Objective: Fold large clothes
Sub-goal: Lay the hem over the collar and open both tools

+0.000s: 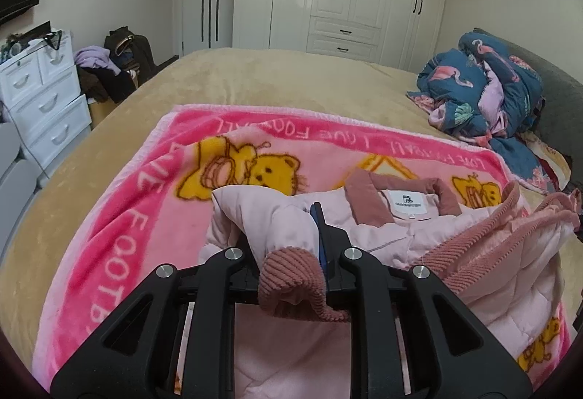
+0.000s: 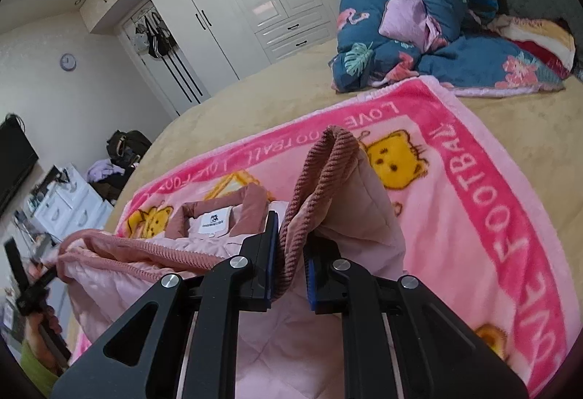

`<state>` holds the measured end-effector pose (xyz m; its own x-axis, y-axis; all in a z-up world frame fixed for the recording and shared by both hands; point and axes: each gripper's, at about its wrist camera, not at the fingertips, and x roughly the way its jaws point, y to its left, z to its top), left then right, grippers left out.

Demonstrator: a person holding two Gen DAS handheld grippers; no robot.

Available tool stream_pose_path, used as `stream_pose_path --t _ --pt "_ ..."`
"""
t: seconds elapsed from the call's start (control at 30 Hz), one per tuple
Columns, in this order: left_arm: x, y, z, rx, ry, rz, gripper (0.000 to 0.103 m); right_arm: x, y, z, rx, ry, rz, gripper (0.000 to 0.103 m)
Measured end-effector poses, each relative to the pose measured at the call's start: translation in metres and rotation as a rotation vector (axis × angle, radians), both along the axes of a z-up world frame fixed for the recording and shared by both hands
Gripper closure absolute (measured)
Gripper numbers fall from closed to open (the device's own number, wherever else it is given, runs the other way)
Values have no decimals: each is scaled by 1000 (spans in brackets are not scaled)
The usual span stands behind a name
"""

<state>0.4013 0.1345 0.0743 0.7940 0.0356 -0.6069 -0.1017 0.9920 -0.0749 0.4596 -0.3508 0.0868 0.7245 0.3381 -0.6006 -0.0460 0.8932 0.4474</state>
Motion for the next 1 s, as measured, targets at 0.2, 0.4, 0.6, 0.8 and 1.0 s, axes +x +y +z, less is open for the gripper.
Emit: stream_pose_path --t 0.2,0.4,0.6,0.8,1.0 --pt "8 3 -11 -18 20 1 90 -6 -3 -2 94 -9 17 37" --pt "8 1 -13 -22 22 -3 88 -29 28 -5 10 -31 99 19" --pt "3 -4 -6 -24 0 -27 78 -39 85 -45 -171 84 278 17" --pt "-7 -8 9 -65 -42 -70 35 -41 95 -61 -202 106 263 13" --pt "-35 -15 41 53 -179 -67 12 -55 77 -42 -202 36 225 10"
